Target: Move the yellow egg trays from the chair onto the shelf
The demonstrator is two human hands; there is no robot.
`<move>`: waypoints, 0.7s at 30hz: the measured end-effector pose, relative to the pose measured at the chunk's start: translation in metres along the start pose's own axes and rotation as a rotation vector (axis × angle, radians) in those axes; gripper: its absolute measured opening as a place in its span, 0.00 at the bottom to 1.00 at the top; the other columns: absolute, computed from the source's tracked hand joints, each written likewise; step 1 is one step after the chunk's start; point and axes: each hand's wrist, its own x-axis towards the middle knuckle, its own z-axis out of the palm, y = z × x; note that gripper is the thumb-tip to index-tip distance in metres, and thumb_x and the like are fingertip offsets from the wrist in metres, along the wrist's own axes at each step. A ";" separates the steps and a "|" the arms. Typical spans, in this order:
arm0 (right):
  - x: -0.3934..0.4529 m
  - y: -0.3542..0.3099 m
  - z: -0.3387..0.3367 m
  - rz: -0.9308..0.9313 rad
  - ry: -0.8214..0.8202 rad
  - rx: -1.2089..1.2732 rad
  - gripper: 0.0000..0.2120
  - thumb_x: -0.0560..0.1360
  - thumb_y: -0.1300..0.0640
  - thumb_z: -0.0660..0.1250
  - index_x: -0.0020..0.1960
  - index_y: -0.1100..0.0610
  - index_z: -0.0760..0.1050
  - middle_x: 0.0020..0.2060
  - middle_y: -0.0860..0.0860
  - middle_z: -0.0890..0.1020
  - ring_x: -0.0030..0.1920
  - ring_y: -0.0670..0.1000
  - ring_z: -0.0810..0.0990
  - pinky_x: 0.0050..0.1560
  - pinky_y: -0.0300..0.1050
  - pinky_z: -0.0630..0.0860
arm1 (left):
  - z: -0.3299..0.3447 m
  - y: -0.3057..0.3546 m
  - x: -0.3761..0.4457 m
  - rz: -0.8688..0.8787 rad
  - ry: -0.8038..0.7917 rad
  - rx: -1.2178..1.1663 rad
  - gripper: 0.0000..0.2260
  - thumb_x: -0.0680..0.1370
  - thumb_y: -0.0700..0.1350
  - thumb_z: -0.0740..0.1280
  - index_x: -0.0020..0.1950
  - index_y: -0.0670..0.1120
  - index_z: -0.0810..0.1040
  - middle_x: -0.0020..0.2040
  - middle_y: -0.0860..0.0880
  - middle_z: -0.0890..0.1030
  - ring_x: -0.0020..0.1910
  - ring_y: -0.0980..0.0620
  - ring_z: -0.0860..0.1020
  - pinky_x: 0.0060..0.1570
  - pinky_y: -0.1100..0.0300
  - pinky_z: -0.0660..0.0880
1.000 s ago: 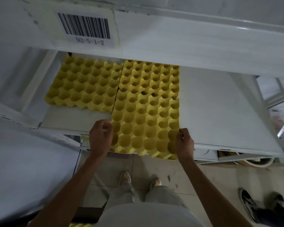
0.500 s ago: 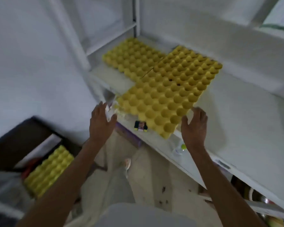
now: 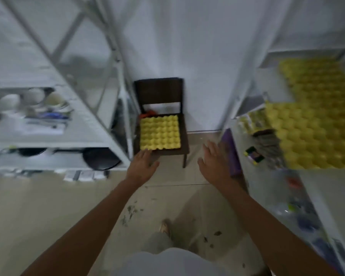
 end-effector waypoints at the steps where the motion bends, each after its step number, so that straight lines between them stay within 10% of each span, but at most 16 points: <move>1: 0.006 -0.012 0.014 -0.028 -0.081 -0.013 0.30 0.81 0.54 0.59 0.80 0.61 0.60 0.81 0.57 0.59 0.82 0.55 0.55 0.80 0.50 0.52 | -0.001 -0.019 -0.008 -0.096 -0.006 -0.051 0.26 0.83 0.55 0.65 0.77 0.42 0.70 0.76 0.40 0.72 0.77 0.40 0.69 0.73 0.47 0.68; 7: 0.027 -0.059 0.052 0.024 -0.389 -0.046 0.28 0.83 0.52 0.55 0.80 0.61 0.58 0.80 0.56 0.59 0.79 0.56 0.60 0.74 0.53 0.66 | 0.006 -0.086 -0.023 -0.231 -0.159 -0.035 0.26 0.82 0.56 0.64 0.77 0.44 0.70 0.75 0.42 0.73 0.75 0.41 0.70 0.71 0.47 0.70; 21: 0.104 -0.055 0.086 0.250 -0.453 0.019 0.22 0.83 0.55 0.57 0.75 0.62 0.68 0.71 0.58 0.71 0.72 0.58 0.69 0.68 0.51 0.69 | 0.021 -0.093 0.087 0.068 -0.362 0.301 0.26 0.82 0.54 0.62 0.78 0.46 0.65 0.78 0.46 0.67 0.77 0.44 0.66 0.70 0.45 0.71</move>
